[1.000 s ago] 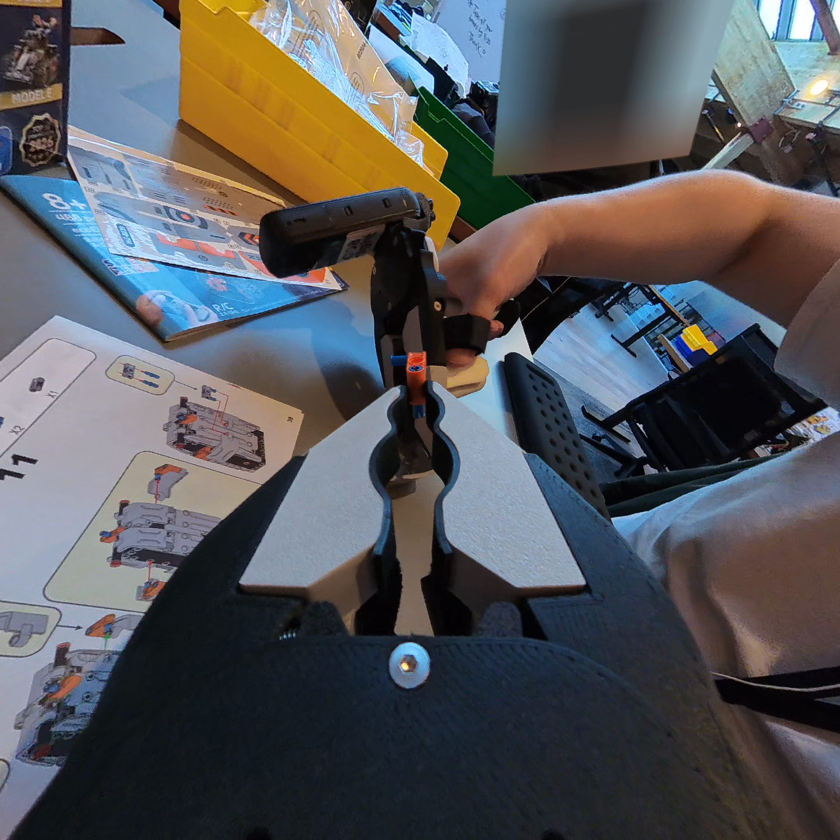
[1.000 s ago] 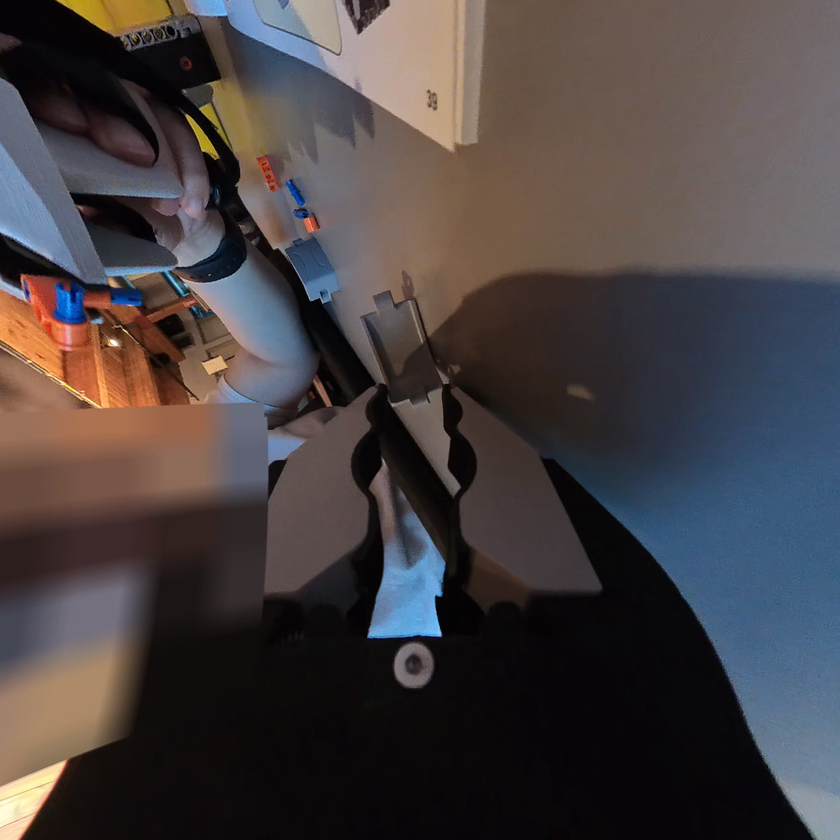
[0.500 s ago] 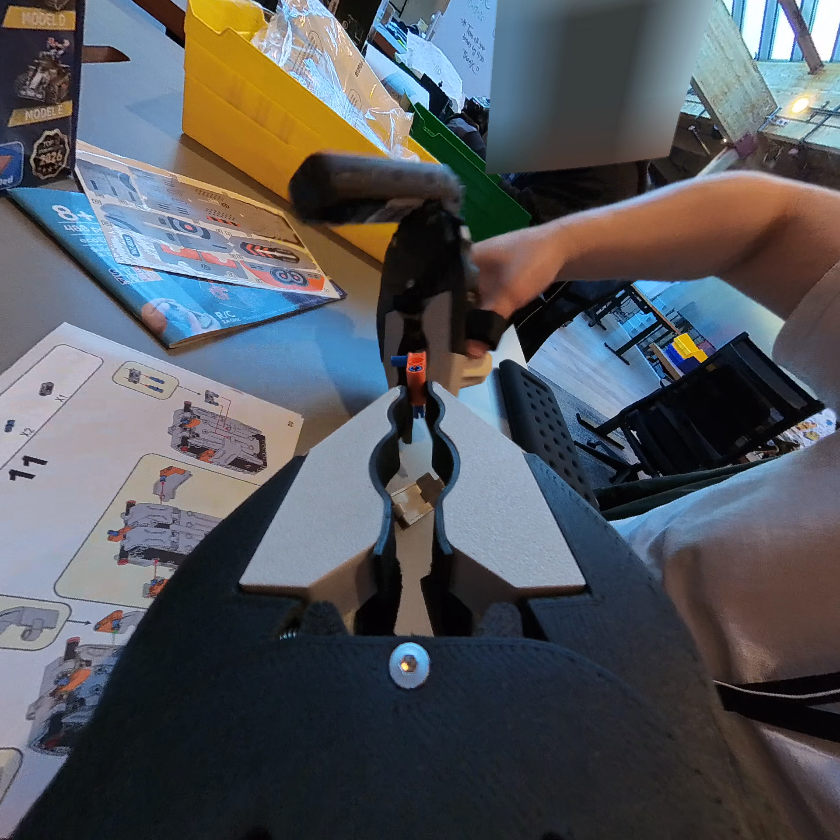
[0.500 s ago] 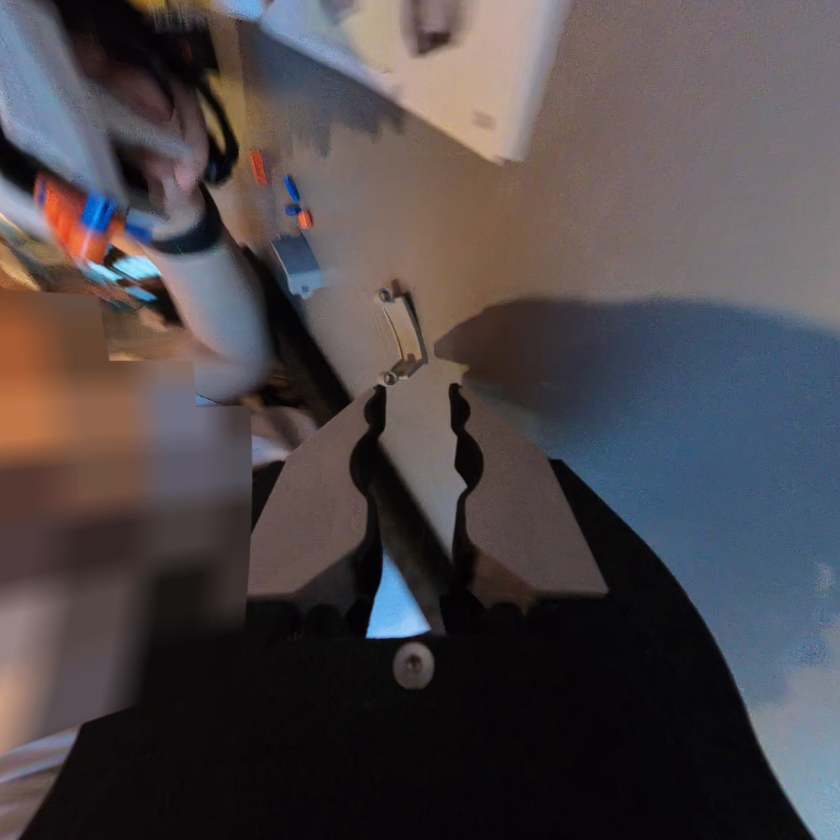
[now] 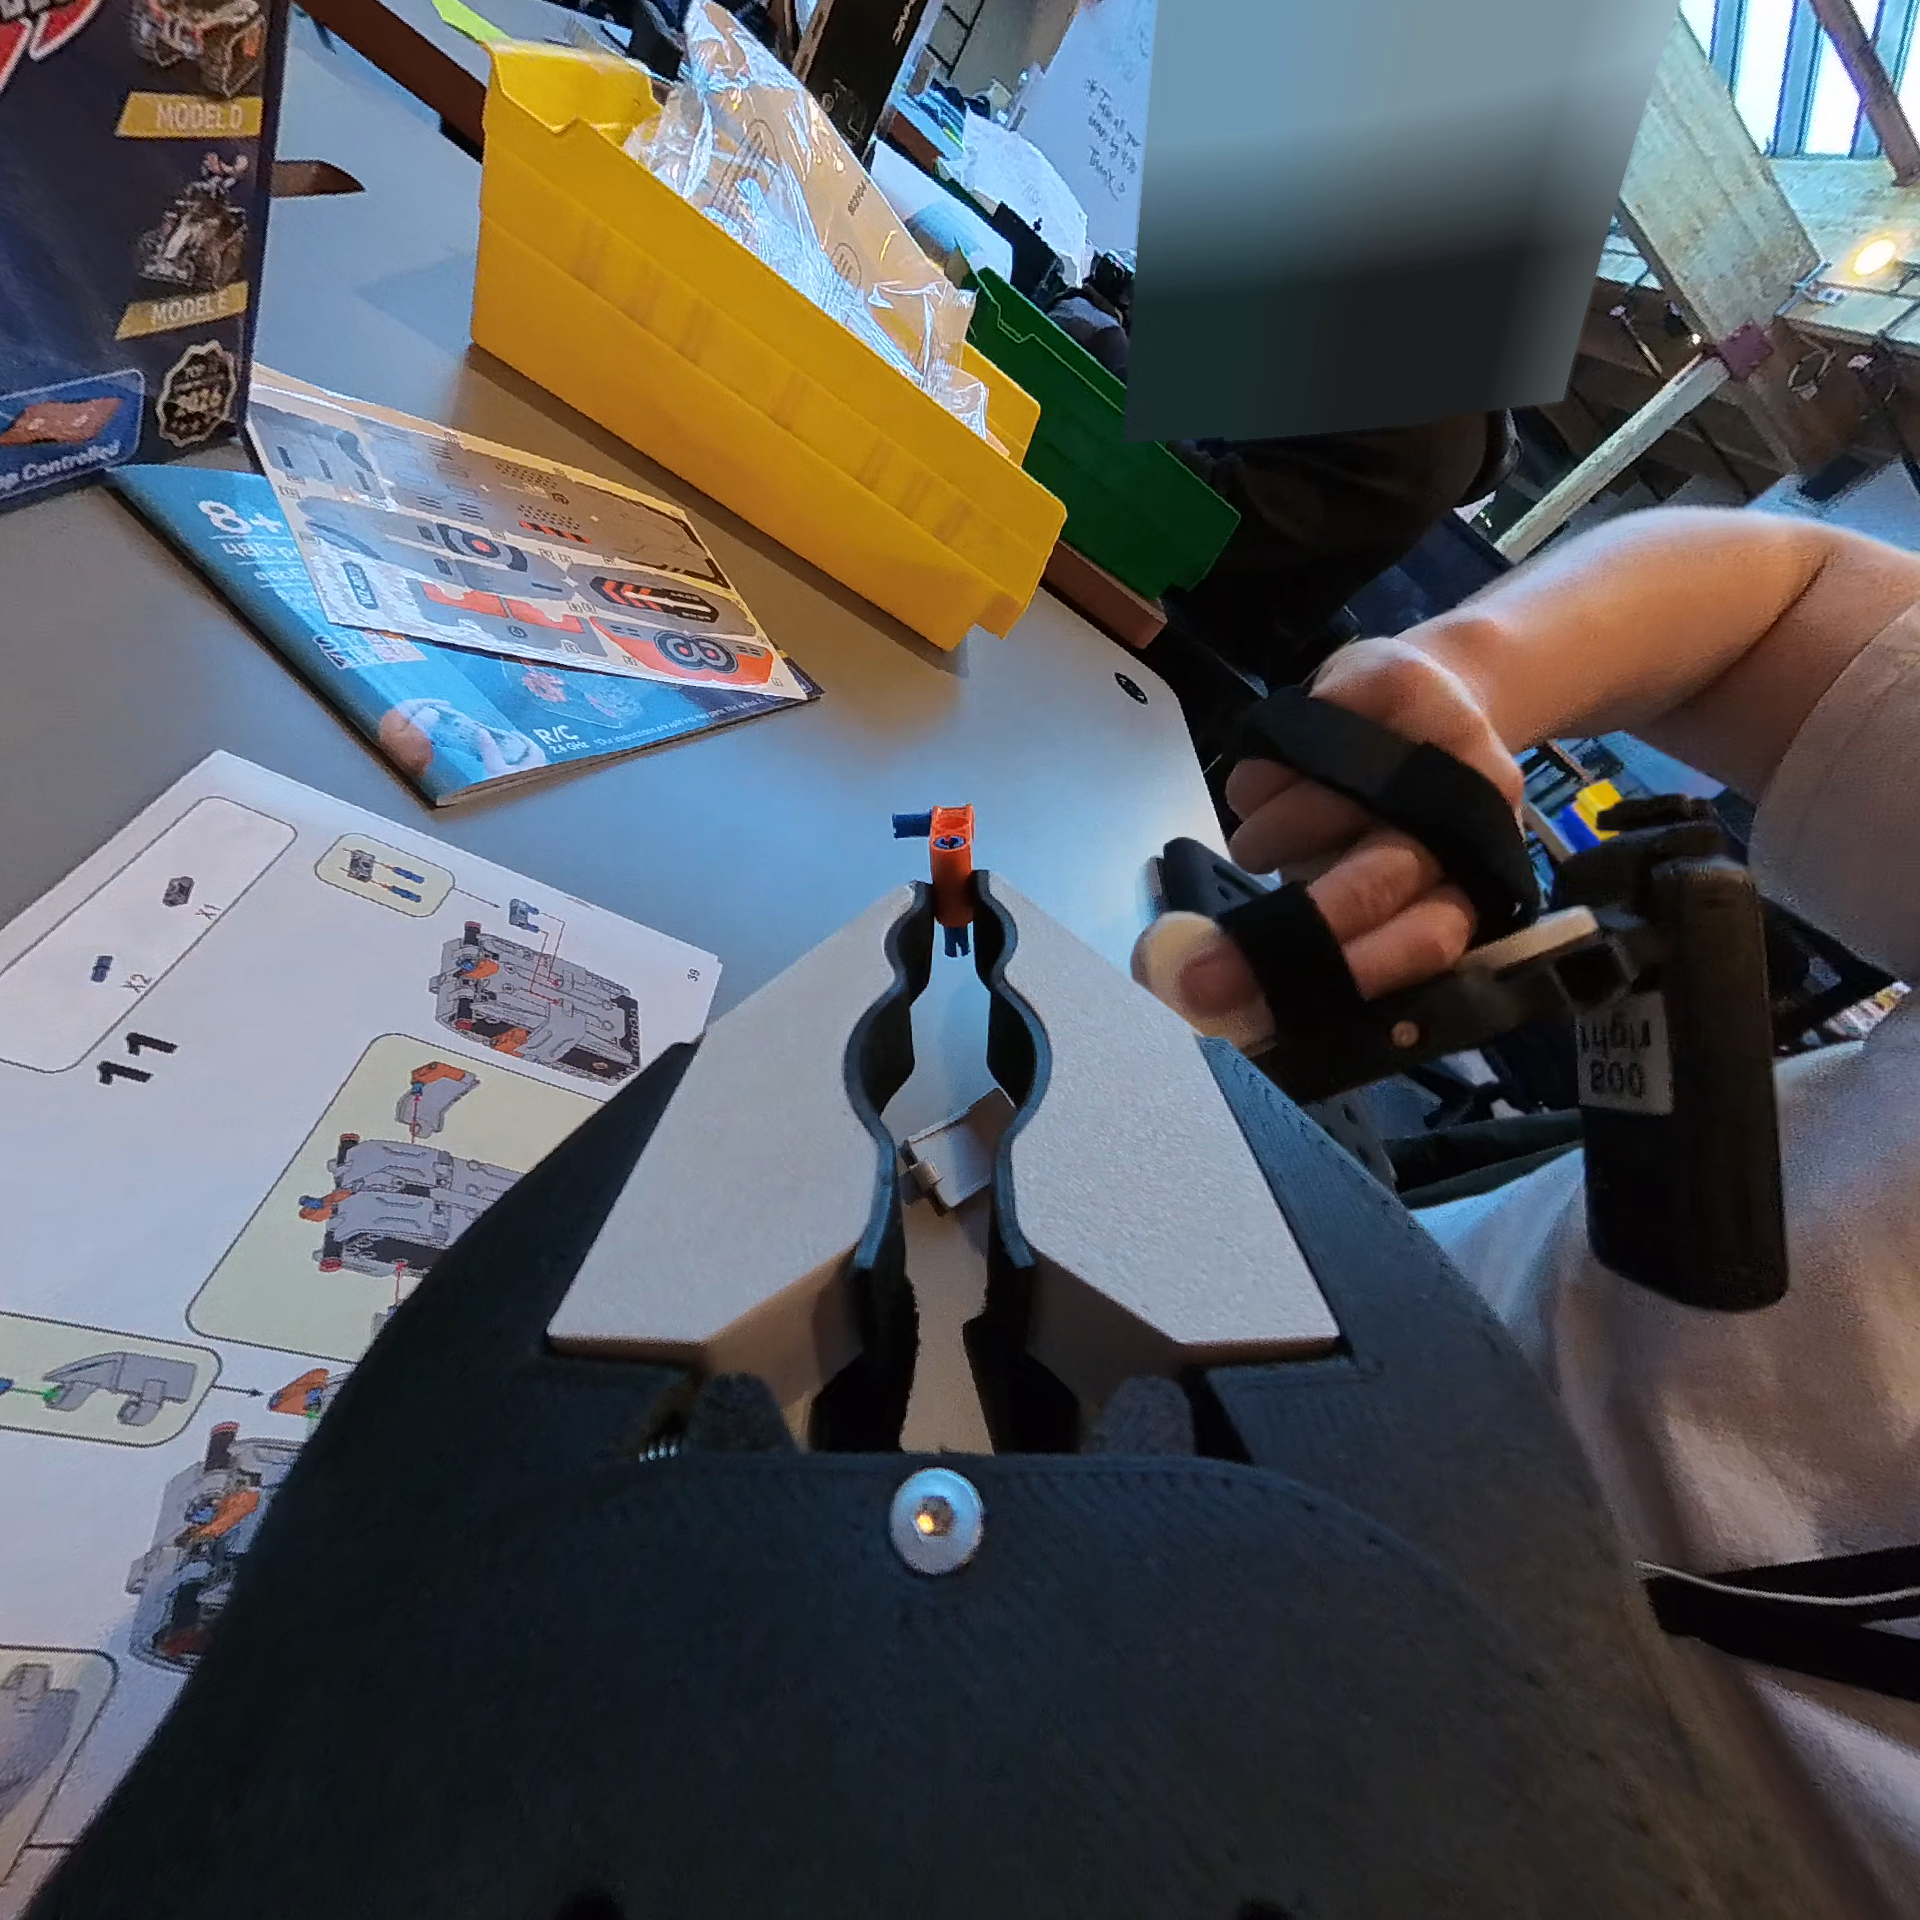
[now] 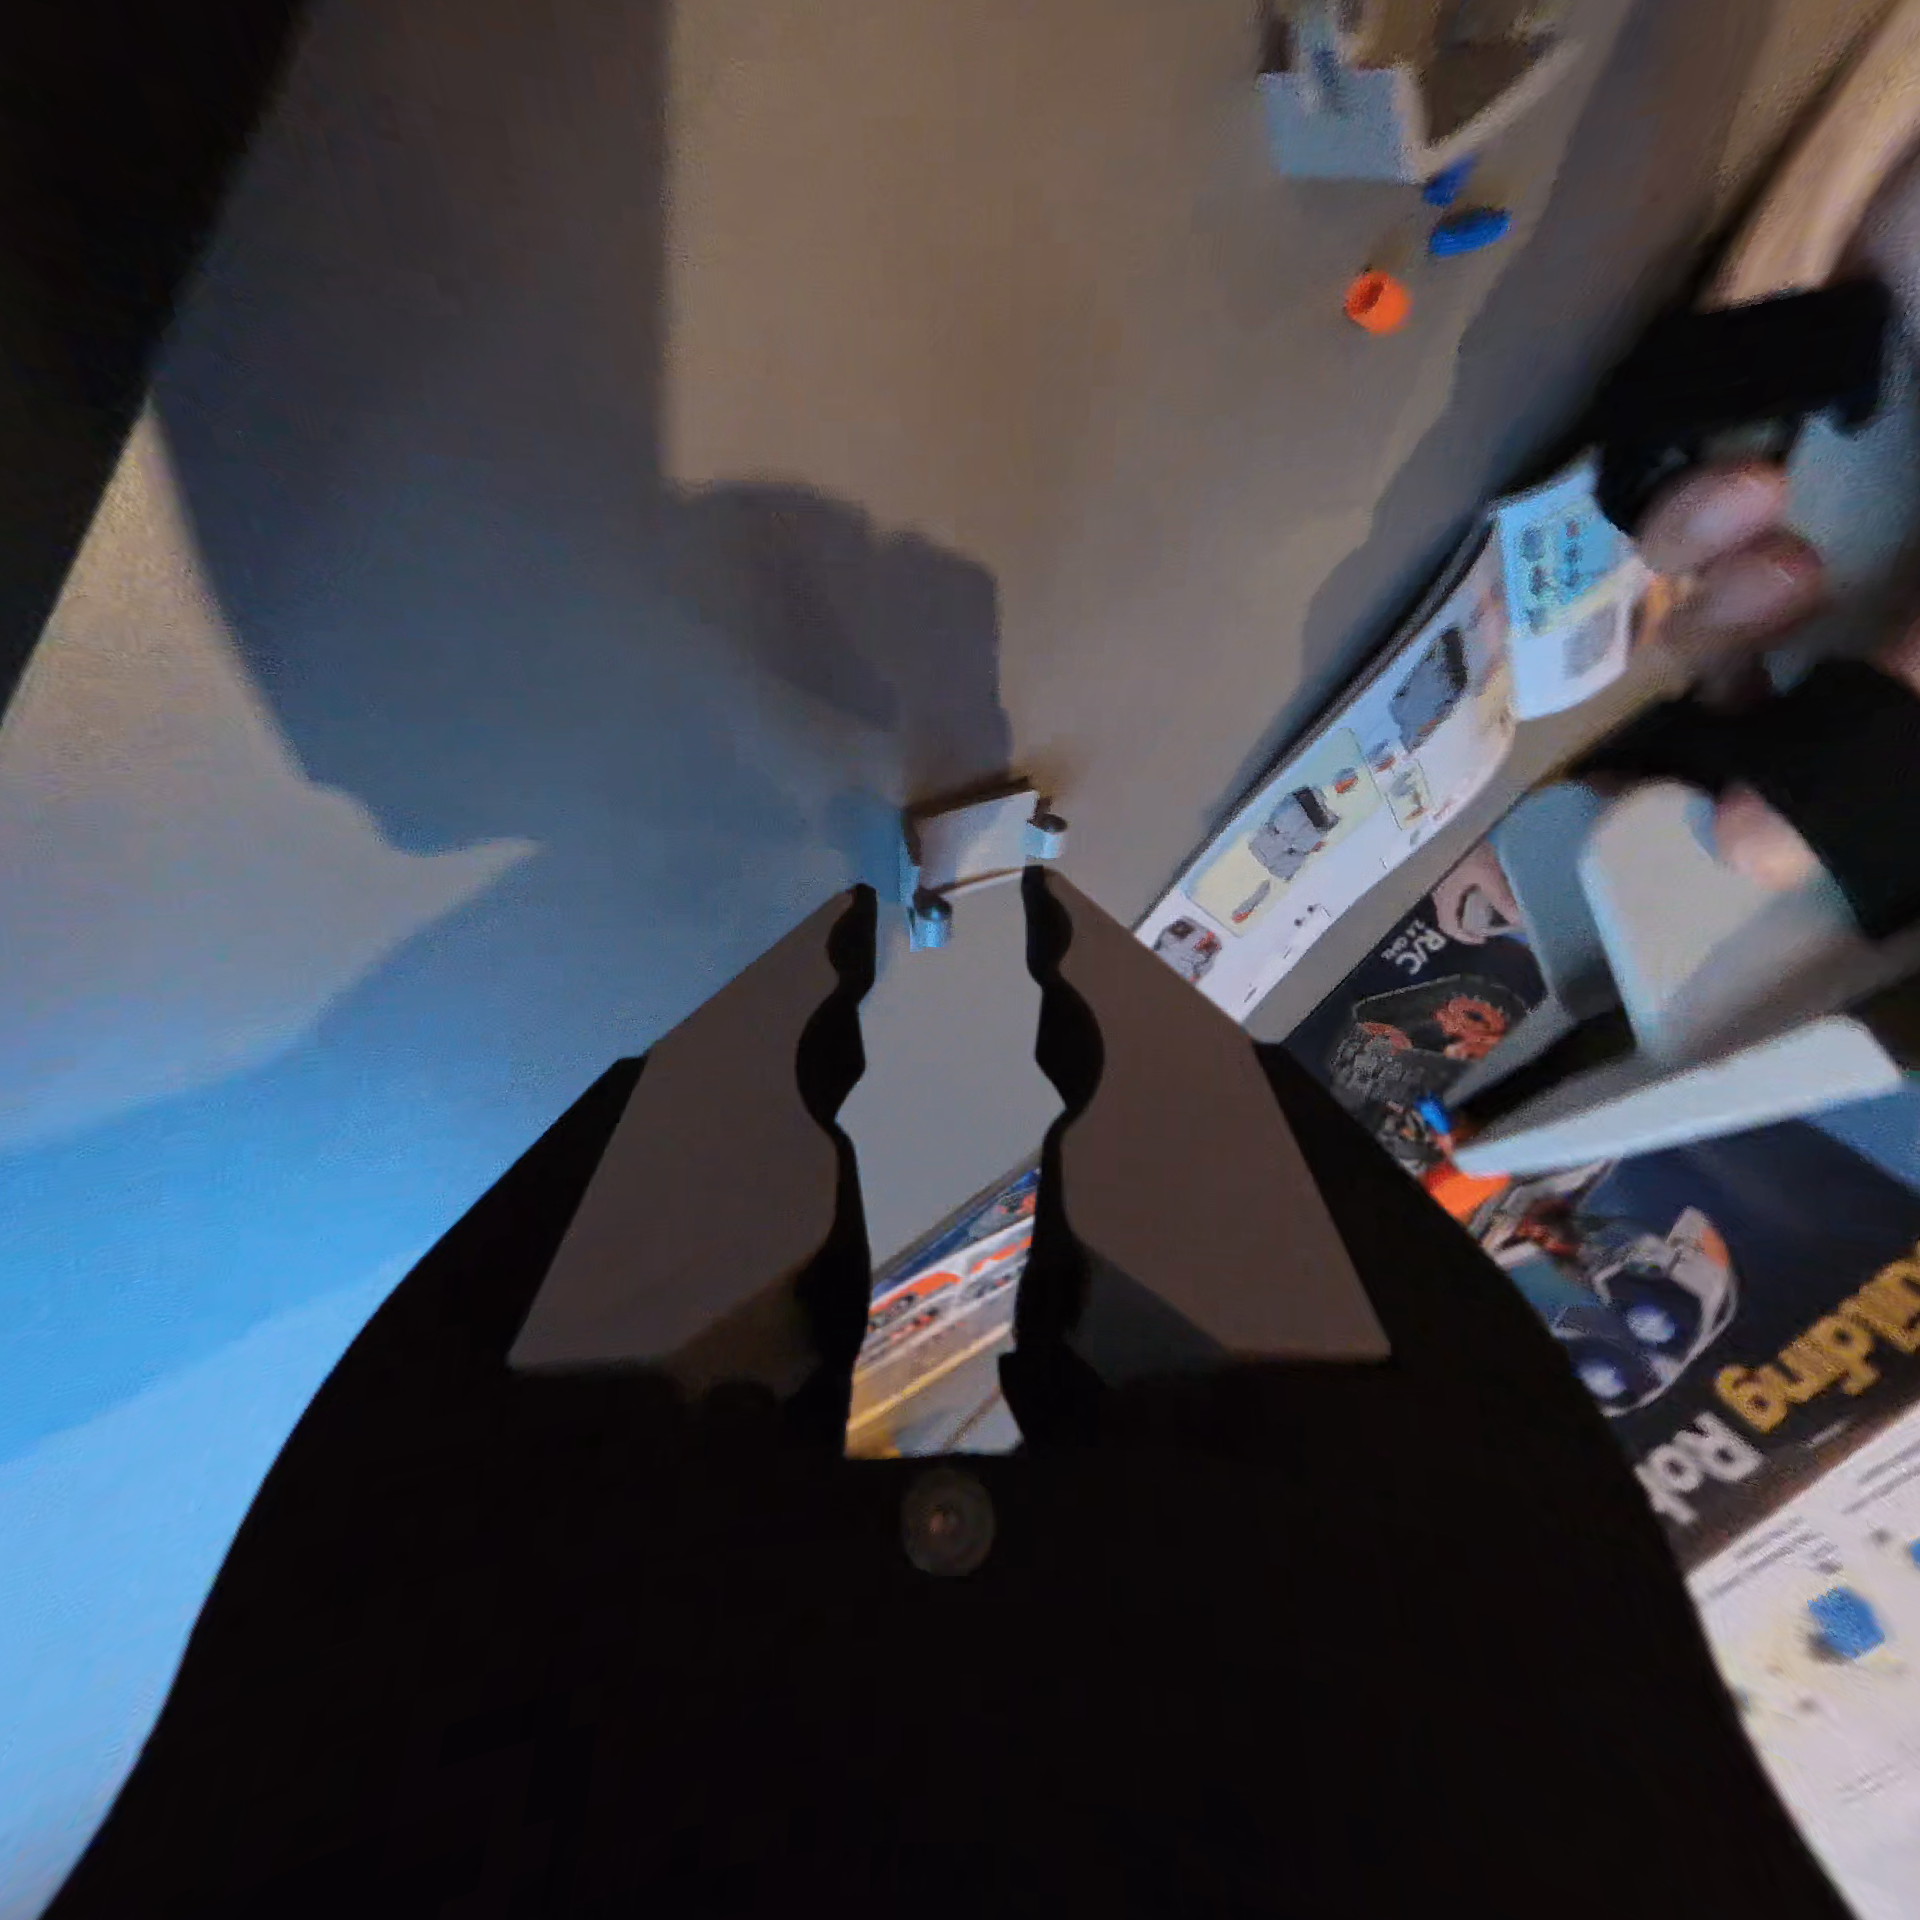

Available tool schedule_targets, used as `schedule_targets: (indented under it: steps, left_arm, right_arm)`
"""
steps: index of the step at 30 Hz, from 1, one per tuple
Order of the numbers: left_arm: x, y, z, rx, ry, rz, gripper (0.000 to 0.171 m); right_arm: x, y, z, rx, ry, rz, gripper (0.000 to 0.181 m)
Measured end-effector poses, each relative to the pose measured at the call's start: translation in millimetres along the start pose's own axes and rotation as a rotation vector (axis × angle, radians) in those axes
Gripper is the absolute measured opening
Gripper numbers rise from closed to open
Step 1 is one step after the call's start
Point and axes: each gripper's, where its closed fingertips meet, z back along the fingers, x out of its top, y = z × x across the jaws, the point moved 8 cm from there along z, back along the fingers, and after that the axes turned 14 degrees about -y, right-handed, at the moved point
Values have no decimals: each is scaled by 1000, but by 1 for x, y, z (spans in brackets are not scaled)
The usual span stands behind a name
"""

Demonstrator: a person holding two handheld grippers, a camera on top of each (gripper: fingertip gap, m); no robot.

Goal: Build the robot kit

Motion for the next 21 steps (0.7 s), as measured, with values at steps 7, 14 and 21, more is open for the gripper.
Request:
schedule_targets:
  steps: [7, 14, 21]
  left_arm:
    - [1, -2, 1, 0, 6, -8, 5]
    - [3, 0, 4, -5, -15, 3, 5]
    - [0, 3, 2, 3, 1, 13, 5]
  right_arm:
    - [2, 0, -14, 94, 72, 61, 2]
    - [-19, -3, -1, 57, -21, -178, 5]
    - [-24, 7, -4, 35, 2, -48, 16]
